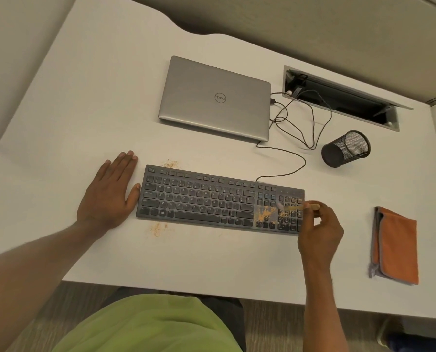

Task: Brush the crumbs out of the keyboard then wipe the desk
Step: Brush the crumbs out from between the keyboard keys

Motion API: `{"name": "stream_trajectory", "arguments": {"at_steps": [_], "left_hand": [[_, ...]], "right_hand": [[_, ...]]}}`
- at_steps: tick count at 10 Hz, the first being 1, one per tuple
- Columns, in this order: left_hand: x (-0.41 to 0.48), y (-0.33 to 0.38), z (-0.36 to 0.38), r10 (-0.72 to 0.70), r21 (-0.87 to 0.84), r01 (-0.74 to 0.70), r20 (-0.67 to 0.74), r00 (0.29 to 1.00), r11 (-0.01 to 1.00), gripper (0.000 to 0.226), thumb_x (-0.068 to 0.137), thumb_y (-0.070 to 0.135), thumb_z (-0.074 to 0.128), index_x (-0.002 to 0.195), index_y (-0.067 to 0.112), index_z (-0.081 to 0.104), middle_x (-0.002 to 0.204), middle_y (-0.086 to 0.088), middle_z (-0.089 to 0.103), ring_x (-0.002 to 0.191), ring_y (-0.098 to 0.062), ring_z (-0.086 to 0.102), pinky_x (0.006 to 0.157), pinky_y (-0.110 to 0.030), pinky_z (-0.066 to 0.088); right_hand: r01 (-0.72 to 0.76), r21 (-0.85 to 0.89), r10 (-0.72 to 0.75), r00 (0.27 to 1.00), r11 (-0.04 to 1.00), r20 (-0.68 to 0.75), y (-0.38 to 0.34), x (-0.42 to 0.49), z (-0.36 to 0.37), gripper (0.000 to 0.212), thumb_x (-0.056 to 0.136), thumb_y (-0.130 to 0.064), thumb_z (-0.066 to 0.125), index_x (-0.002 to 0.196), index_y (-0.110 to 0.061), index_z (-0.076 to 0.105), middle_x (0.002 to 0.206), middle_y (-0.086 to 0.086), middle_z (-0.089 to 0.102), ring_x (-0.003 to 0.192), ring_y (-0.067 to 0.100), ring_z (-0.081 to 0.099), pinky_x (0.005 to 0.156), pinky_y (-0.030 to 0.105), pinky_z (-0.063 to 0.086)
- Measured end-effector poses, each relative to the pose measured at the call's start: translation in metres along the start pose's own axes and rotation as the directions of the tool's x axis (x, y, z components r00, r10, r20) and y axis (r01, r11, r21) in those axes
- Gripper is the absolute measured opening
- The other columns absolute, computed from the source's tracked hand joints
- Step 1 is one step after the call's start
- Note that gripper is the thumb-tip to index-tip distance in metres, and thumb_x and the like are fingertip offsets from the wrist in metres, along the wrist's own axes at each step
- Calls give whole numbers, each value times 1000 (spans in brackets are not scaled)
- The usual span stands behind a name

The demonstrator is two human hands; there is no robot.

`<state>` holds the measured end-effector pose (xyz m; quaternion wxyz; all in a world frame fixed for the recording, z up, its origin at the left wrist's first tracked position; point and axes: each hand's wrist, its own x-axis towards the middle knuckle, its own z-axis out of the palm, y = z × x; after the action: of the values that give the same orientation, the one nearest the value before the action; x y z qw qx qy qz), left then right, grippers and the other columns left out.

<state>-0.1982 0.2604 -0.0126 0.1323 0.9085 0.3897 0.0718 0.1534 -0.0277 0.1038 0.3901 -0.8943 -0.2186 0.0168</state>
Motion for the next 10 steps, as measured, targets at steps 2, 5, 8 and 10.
{"name": "stream_trajectory", "arguments": {"at_steps": [2,5,8,10], "left_hand": [[0,0,0,4,10,-4,-6,1000,1000,71,108,42,30,170,11,21,178,-4,20,165,-17,13,135,-43,12],[0,0,0,1,2,-1,-13,1000,1000,71,107,42,31,170,10,22,177,-4,21,165,-18,14,135,-44,13],[0,1,-1,10,4,-9,-17,1000,1000,71,107,42,30,170,10,23,177,-5,22,165,-18,15,135,-43,12],[0,2,-1,7,0,-7,-18,1000,1000,71,107,42,30,170,9,23,177,-6,23,165,-19,16,134,-44,14]], "right_hand": [[-70,89,79,992,994,-99,-10,-3,3,18,103,-24,64,105,-10,76,99,0,75,87,8,65,76,8,44],[-48,3,48,999,999,3,1,-22,-4,16,101,-22,67,107,-10,76,98,5,73,87,17,65,79,32,53],[-12,21,13,997,1000,-71,-12,-15,-10,18,103,-22,65,107,-9,77,100,-1,74,87,6,61,74,4,39],[12,5,-12,1000,1000,-29,5,-29,-7,12,100,-13,67,107,-16,77,100,-5,72,91,-4,63,80,11,44]]}}
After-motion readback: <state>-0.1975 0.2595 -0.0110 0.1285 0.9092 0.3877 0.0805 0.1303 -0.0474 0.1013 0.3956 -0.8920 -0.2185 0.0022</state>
